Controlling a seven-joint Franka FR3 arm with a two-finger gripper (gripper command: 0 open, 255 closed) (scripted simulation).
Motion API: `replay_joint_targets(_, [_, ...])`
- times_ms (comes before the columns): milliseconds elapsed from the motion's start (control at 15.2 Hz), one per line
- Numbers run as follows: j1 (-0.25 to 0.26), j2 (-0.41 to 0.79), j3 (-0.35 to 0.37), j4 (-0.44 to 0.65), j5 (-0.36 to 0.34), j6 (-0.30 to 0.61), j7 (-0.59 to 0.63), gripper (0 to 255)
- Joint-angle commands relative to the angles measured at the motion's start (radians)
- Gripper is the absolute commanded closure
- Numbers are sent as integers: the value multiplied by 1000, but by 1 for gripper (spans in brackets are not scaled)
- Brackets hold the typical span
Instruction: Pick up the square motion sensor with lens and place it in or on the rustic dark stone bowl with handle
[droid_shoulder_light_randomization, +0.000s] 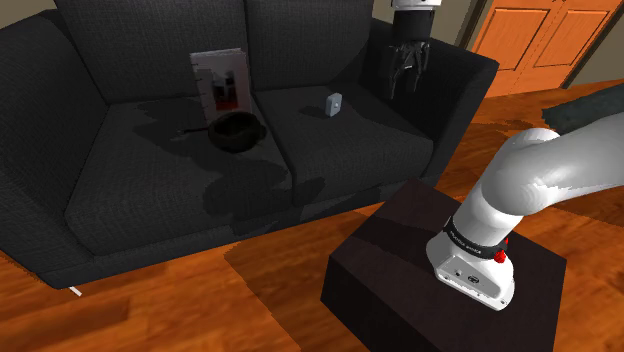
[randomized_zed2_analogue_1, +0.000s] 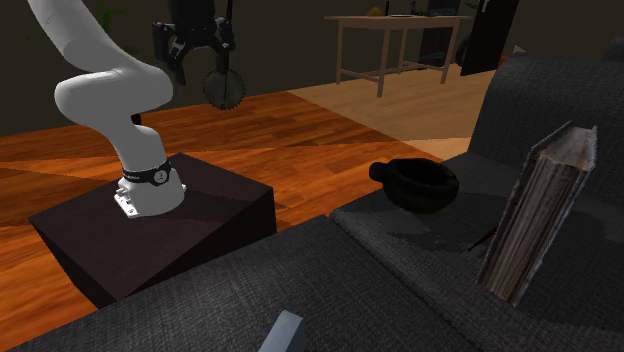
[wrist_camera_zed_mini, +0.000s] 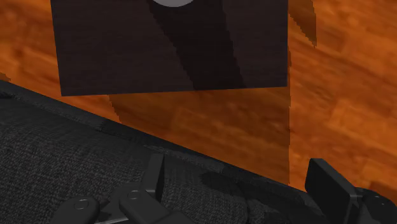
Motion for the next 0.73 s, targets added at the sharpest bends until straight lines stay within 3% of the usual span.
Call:
replay_joint_targets(0, [0,0,0,0,0,0,0,0])
replay_joint_targets(660, [-66,298,-34,53,-55,295,1,0])
